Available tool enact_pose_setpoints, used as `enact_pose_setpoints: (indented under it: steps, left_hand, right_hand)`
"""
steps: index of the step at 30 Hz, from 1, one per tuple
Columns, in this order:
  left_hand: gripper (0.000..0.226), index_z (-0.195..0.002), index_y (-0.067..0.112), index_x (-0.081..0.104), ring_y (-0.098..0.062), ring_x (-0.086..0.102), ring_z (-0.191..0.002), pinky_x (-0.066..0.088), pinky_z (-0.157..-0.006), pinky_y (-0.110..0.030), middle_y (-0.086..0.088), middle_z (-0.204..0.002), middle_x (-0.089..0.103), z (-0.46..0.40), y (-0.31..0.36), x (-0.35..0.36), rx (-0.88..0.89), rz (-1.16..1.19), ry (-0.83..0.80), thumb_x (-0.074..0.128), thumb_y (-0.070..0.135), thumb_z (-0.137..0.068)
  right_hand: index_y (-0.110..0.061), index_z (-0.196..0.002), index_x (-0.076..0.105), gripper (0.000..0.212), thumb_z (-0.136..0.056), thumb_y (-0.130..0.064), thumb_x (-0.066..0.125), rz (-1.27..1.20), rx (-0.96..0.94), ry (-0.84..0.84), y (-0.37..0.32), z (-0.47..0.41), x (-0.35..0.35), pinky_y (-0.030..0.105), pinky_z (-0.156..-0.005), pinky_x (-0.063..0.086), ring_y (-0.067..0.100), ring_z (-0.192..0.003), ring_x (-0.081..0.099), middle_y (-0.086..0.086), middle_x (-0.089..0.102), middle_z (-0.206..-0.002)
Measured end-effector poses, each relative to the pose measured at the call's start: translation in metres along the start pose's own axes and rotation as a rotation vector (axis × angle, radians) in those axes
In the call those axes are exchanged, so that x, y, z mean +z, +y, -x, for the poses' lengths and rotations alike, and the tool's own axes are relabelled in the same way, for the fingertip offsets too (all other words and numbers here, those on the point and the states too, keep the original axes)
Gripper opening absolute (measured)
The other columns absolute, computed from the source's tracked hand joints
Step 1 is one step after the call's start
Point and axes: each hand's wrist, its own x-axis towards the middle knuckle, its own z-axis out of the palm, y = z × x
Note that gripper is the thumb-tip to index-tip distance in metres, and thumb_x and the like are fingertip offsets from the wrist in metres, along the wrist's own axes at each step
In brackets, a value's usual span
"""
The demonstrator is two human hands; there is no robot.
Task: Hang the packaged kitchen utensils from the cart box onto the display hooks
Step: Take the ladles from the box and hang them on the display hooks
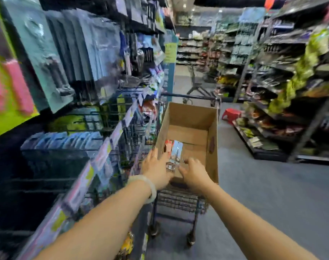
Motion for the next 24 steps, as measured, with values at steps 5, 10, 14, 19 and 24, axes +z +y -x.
enact_pose_setpoints:
  steps: [5, 10, 14, 19, 24]
  left_hand:
    - [0.078, -0.150, 0.025, 0.004, -0.030, -0.003, -0.147, 0.010, -0.120, -0.045, -0.009, -0.159, -0.006, -0.083, -0.008, 0.039, -0.022, 0.022, -0.128, 0.052, 0.041, -0.091]
    - [0.074, -0.149, 0.026, 0.013, -0.031, 0.008, -0.146, 0.016, -0.119, -0.045, -0.009, -0.159, 0.002, -0.168, -0.025, 0.069, -0.126, 0.231, -0.207, 0.056, 0.033, -0.090]
    - [0.065, -0.146, 0.023, 0.022, -0.031, 0.038, -0.132, 0.034, -0.110, -0.039, -0.011, -0.147, 0.031, -0.242, -0.039, 0.095, -0.248, 0.365, -0.285, 0.055, 0.030, -0.090]
    - [0.052, -0.141, 0.018, 0.033, -0.020, 0.045, -0.128, 0.036, -0.100, -0.022, -0.004, -0.139, 0.045, -0.304, -0.048, 0.133, -0.365, 0.451, -0.361, 0.053, 0.023, -0.093]
    - [0.044, -0.133, 0.020, 0.044, -0.016, 0.049, -0.124, 0.038, -0.107, -0.031, 0.000, -0.133, 0.052, -0.335, -0.063, 0.178, -0.485, 0.586, -0.404, 0.057, 0.019, -0.091]
  right_hand:
    - [-0.009, -0.132, 0.043, 0.049, -0.092, -0.034, 0.053, -0.034, 0.167, -0.040, 0.041, -0.087, 0.008, 0.041, -0.104, 0.041, 0.031, -0.123, 0.047, 0.014, 0.045, -0.136]
    - [-0.008, -0.131, 0.044, 0.043, -0.093, -0.027, 0.051, -0.077, 0.189, -0.173, 0.067, -0.197, 0.039, 0.030, -0.092, 0.042, 0.026, -0.120, 0.051, 0.011, 0.049, -0.135]
    - [-0.008, -0.130, 0.045, 0.039, -0.095, -0.024, 0.048, -0.079, 0.261, -0.346, 0.095, -0.274, 0.080, 0.032, -0.095, 0.043, 0.026, -0.119, 0.052, 0.010, 0.053, -0.133]
    - [-0.011, -0.124, 0.052, 0.034, -0.093, -0.023, 0.050, -0.113, 0.364, -0.502, 0.130, -0.345, 0.139, 0.031, -0.093, 0.045, 0.027, -0.115, 0.056, 0.011, 0.058, -0.127]
    - [-0.012, -0.116, 0.056, 0.029, -0.089, -0.023, 0.056, -0.269, 0.519, -0.523, 0.158, -0.384, 0.200, 0.030, -0.084, 0.048, 0.025, -0.106, 0.061, 0.007, 0.062, -0.117]
